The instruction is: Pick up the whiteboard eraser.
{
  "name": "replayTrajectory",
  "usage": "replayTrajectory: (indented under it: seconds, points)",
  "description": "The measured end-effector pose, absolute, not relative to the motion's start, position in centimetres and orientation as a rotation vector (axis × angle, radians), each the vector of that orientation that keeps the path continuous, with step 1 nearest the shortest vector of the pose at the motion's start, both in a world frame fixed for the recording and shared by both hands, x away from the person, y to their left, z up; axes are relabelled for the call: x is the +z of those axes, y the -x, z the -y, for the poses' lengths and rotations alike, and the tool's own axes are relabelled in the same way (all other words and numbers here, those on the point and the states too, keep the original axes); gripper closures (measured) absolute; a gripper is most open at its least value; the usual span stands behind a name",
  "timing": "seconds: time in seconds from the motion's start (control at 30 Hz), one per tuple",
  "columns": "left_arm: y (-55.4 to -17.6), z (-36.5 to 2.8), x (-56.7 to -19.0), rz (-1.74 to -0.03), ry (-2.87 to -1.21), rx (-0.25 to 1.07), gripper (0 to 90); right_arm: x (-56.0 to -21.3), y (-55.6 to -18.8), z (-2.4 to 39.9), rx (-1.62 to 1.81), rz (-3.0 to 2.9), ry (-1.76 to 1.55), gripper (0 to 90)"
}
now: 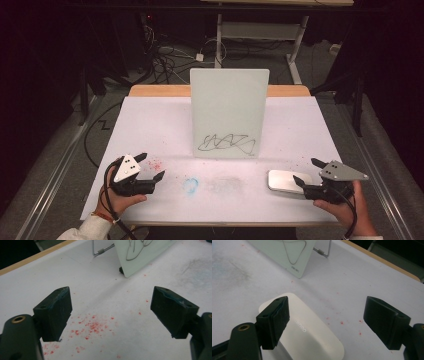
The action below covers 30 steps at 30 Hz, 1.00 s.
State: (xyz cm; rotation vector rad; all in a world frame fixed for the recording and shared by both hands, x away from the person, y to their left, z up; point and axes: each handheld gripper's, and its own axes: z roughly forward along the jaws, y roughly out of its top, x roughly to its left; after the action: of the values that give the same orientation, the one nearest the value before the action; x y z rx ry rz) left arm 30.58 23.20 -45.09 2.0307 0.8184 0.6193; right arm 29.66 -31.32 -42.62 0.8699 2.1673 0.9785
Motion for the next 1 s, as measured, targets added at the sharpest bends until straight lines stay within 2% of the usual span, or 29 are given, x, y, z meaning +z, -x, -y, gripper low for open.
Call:
replayTrajectory:
  seconds: [0.43,0.63,1.0]
  points:
    - [-30.4,-23.5,-45.6,-0.824,-2.095,0.624,17.2,-42.1,-31.1,30.6,0.918,-2.342,-0.815,20.9]
    - [-30.5,-23.1,-45.9,-0.817,-2.127,0.615,17.2,-41.7,-32.4,29.7,0.718,-2.574,-0.674,23.6]
    - [-30.5,-22.5,-46.3,-0.795,-2.198,0.590,17.2,-42.7,-33.5,28.3,0.517,-2.725,-0.558,22.0]
